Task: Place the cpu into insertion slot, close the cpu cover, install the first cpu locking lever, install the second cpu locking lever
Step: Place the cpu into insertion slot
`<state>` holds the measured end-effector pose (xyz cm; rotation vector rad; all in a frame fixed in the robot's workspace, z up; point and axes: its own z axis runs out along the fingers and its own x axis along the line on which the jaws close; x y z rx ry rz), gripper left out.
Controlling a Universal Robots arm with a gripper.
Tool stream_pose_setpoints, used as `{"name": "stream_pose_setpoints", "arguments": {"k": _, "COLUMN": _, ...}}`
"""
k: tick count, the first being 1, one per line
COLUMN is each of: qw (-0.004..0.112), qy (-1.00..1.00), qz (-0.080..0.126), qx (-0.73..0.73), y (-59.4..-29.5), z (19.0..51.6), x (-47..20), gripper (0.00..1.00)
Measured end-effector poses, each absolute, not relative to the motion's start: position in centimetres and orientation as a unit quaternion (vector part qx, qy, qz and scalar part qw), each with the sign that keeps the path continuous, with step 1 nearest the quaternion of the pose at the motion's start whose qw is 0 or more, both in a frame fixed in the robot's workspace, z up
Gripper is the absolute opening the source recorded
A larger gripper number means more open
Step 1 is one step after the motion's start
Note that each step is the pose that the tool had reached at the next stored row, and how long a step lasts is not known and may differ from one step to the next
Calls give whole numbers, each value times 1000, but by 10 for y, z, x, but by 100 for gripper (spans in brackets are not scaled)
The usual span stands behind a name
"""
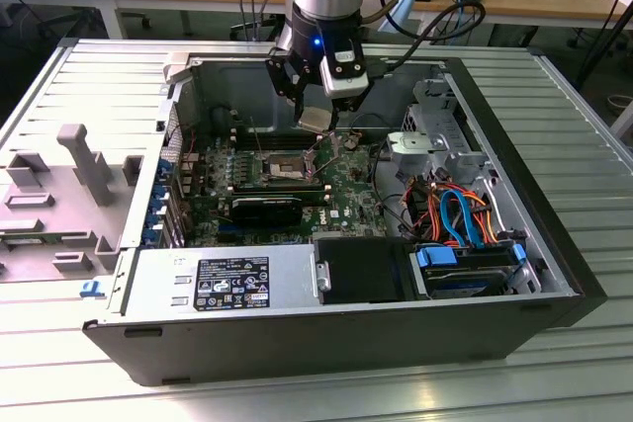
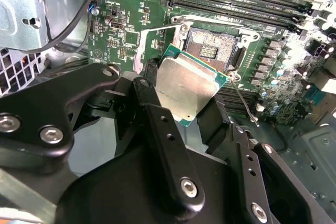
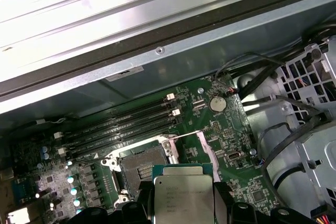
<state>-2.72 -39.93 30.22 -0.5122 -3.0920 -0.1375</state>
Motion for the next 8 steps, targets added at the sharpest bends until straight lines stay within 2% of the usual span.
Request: {"name": "stream_pose_setpoints", "arguments": {"k": 8, "qw": 2, "qy": -985, "qz": -43, "qx": -165, "y": -399, "z": 302, "x": -27, "gripper": 55}}
